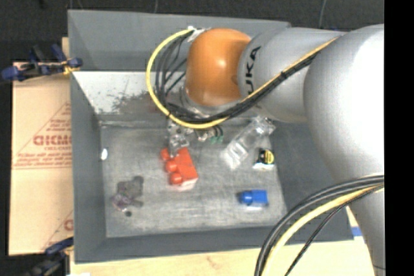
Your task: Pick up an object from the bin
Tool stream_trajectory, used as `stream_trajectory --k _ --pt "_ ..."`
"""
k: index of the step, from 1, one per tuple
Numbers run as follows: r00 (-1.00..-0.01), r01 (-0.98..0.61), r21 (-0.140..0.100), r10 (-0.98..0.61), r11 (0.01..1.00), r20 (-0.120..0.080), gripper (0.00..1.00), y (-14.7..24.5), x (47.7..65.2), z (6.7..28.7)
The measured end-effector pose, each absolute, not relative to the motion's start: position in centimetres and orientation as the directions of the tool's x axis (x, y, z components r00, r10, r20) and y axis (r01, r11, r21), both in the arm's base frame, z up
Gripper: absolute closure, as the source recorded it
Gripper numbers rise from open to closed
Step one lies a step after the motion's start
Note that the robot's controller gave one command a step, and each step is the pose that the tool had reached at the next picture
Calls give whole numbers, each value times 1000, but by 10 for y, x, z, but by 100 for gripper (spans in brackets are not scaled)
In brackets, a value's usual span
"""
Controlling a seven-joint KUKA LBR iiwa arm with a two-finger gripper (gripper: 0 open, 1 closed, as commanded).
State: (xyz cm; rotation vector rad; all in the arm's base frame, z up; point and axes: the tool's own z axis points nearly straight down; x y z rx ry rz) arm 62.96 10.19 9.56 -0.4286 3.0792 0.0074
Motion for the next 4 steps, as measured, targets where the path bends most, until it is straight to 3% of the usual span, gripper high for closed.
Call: stream_trajectory --k 1,2,3,4 --pt "-962 -272 1 -272 962 -26 0 101 628 93" --pt "-926 -376 -1 -376 926 -21 0 44 615 92" --pt "-817 -576 -4 -576 817 -7 0 61 591 104" --pt "-630 -776 -5 -776 630 -9 0 54 572 91"
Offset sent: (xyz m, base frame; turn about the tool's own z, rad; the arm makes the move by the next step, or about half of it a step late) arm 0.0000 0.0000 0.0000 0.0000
